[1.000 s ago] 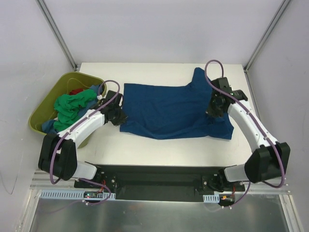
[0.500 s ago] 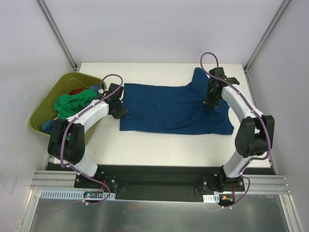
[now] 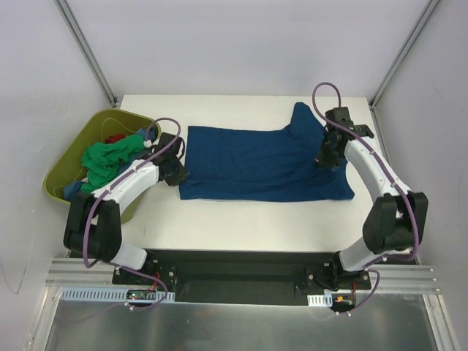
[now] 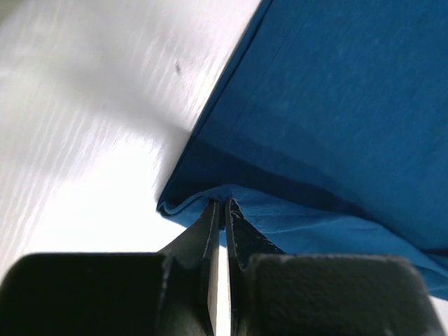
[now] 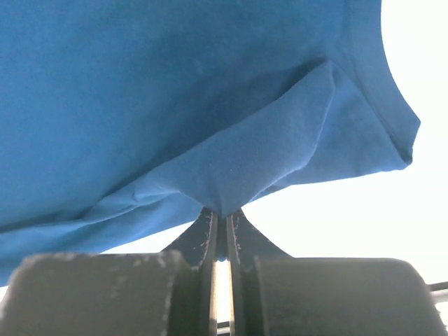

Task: Fold and stack the t-shirts
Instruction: Fold the flattened tshirt in 1/3 of the way

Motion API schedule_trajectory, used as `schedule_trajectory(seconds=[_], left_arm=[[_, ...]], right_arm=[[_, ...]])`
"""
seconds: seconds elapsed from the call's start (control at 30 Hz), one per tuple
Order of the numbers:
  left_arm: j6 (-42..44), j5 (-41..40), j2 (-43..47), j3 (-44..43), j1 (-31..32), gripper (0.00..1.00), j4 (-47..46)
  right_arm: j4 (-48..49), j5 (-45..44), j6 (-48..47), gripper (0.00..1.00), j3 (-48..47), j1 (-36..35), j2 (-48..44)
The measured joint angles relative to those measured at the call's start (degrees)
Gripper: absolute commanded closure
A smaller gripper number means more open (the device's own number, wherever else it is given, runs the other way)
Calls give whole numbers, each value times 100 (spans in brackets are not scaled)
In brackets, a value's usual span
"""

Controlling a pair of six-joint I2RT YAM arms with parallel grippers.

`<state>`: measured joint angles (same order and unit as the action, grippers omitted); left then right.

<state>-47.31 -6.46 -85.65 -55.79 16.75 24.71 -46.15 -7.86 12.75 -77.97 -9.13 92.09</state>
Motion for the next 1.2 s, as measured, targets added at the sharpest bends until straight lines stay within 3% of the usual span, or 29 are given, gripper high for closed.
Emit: schedule_trajectory(seconds=[0.17, 0.4, 0.77, 0.8, 0.87, 0.97, 1.0, 1.03, 1.1, 1.17, 1.2], left_arm=[[-20, -17, 590, 313, 0, 100, 72], [-20, -127, 625, 299, 0, 100, 61], [-11, -170, -247, -369, 0, 100, 52], [-13, -177, -310, -404, 0, 97, 50], [-20, -210, -442, -474, 0, 75, 46], [4, -240, -570, -575, 4, 56, 52], [13, -238, -605, -629, 2, 43, 50], [33, -229, -619, -671, 0, 35, 50], [57, -149, -614, -774, 0, 18, 52], [81, -57, -570, -839, 9, 4, 33], [105, -9, -511, -846, 20, 1, 28]], right_arm=[[-55, -59, 0, 100, 249, 94, -688], [-57, -109, -68, 100, 238, 269, -769], [20, -39, -236, 96, -391, 343, 142], [57, -22, -240, 95, -420, 341, 245], [153, 44, -245, 89, -527, 343, 533], [227, 136, -245, 77, -866, 343, 1082], [243, 157, -256, 55, -1082, 343, 1344], [238, 168, -262, 42, -1285, 343, 1554], [151, 184, -372, 24, -2009, 348, 2173], [96, 186, -435, 16, -2496, 348, 2516], [107, 179, -501, 6, -2588, 348, 2564]])
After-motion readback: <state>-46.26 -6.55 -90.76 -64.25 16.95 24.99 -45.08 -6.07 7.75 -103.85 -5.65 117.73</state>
